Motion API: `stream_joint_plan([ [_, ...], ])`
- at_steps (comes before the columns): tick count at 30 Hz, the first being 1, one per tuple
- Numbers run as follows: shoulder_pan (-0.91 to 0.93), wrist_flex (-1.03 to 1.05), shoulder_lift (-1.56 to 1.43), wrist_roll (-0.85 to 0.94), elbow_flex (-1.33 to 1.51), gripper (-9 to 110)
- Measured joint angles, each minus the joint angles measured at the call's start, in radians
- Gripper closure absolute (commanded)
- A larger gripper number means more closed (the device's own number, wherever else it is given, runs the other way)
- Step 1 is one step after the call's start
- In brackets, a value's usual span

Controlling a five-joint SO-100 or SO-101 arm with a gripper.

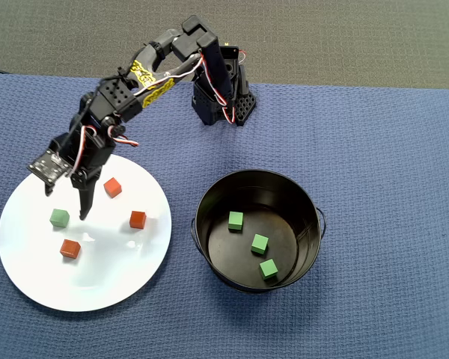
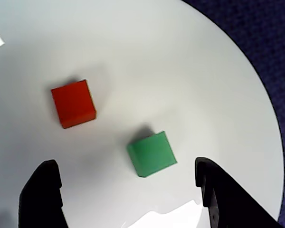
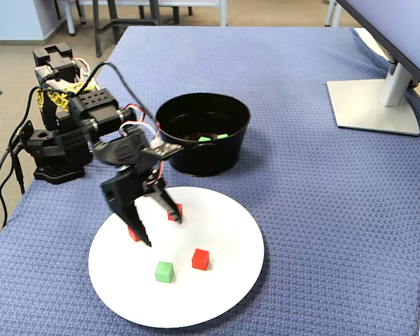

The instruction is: Pick up the green cubes from the white plate and place them in the black recipient

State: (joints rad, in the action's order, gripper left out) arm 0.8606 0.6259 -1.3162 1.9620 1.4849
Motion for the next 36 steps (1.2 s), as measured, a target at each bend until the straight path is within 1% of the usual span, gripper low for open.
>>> stream_joint_plan([
  [22, 0.026, -0.046, 0.238, 0.006, -0.138, 72],
  [36, 0.040, -0.101, 0.339, 0.006, -0.146, 72],
])
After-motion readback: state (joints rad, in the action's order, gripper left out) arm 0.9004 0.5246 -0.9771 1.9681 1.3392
